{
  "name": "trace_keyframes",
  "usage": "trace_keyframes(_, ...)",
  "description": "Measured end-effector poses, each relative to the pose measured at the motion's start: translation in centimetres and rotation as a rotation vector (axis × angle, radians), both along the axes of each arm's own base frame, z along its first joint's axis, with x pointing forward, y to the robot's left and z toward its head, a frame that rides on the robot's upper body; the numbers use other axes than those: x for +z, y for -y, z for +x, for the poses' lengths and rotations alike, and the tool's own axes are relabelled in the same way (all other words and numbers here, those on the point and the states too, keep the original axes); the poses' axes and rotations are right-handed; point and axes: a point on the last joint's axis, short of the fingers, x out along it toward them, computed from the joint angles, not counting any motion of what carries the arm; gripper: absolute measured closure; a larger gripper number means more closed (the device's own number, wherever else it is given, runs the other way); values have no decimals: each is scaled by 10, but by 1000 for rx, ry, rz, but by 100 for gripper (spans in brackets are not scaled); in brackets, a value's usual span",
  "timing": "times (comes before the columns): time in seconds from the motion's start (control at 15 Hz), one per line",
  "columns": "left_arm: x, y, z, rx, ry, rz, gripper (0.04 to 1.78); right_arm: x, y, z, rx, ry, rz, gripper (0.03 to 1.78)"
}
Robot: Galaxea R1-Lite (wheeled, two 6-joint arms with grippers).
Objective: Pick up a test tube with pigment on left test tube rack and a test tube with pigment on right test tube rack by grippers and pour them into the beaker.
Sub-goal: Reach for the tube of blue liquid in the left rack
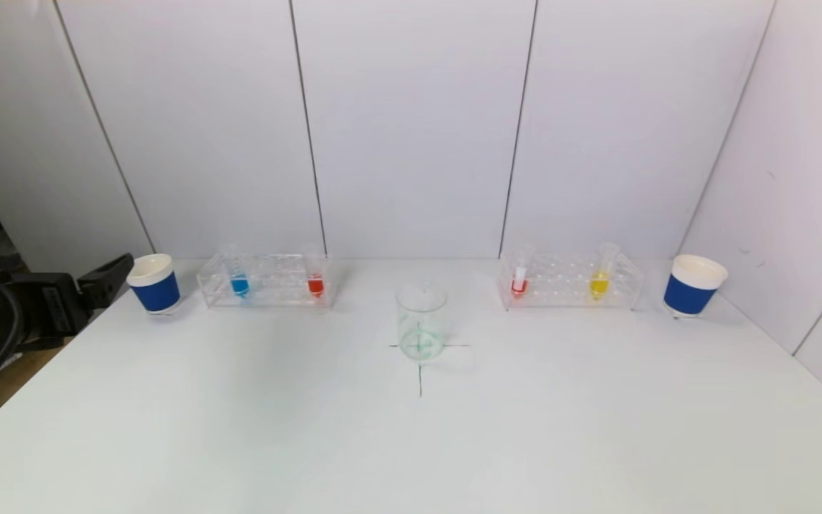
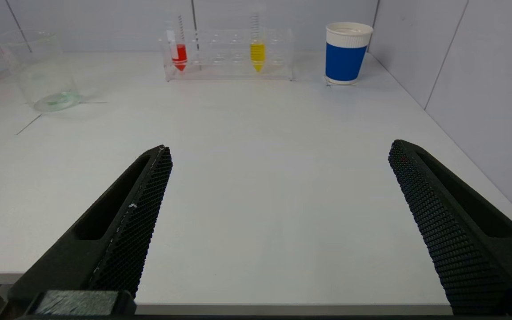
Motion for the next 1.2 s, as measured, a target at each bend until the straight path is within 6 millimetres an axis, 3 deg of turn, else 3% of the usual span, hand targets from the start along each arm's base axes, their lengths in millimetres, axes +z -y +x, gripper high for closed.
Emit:
trace_keyframes(0.53,-45,0,73,17,46,-6,6,0,0,0,0,0,0,4)
trace_keyframes(1.2,-113,-6,133,-69,17,-13,6,0,0,0,0,0,-1,4)
